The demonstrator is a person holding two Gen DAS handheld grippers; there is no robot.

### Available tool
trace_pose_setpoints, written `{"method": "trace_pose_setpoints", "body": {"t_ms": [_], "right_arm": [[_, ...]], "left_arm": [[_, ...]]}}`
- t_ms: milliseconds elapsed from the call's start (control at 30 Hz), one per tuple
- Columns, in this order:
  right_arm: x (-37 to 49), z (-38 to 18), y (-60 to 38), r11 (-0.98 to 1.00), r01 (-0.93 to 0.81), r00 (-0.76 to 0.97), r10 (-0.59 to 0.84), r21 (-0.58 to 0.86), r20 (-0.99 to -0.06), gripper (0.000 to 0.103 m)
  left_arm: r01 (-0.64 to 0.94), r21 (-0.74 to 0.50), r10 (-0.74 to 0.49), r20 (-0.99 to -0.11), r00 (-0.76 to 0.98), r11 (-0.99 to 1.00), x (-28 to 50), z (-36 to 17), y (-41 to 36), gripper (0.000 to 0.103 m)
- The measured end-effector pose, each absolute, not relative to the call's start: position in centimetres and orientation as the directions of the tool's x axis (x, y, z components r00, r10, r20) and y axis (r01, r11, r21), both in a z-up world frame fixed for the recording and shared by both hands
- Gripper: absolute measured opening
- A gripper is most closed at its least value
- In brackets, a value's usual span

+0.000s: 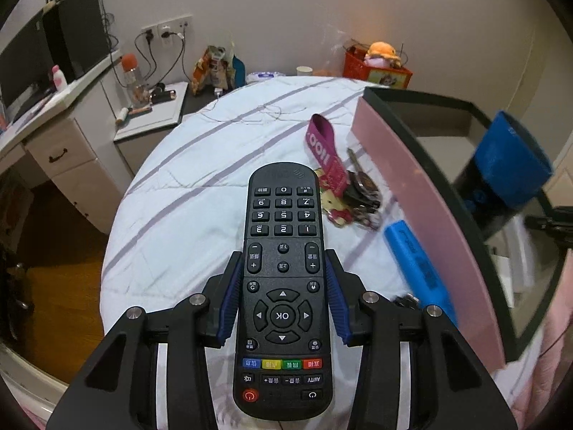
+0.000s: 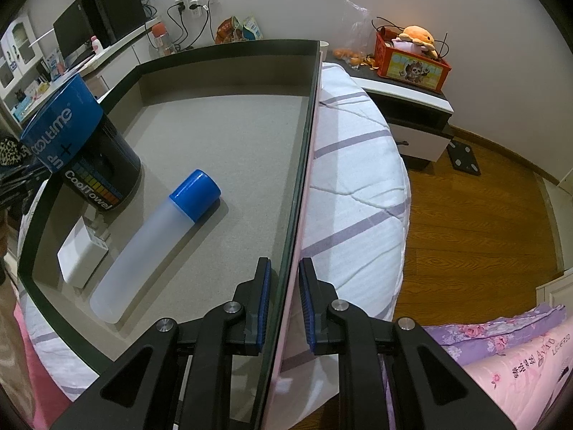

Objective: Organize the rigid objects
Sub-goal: 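Lift the remote with the left gripper and carry it over the tray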

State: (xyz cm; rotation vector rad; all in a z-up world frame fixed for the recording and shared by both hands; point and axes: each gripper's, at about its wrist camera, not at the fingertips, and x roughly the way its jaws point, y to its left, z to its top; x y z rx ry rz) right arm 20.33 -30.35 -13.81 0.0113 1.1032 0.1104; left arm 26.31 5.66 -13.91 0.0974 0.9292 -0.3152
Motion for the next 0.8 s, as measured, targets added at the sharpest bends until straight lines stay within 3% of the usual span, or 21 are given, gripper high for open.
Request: {"method": "trace_pose_setpoints", "body": {"t_ms": [433, 800], "right_arm": [[20.5, -14.1, -31.1, 0.992, -0.084, 0.443, 0.118, 0.09, -0.889, 0.017], [20.4, -14.1, -31.3, 0.99, -0.077, 0.451, 0.141, 0.119, -0.881, 0.018]], "left_arm": [[0.399, -0.01, -0.287, -0.711, 0.642, 0.917, 18.4, -8.1, 2.9, 0.044], [0.552, -0.075, -0.458, -0.657, 0.599, 0.831, 13.5, -5.6, -4.1, 0.044]]}}
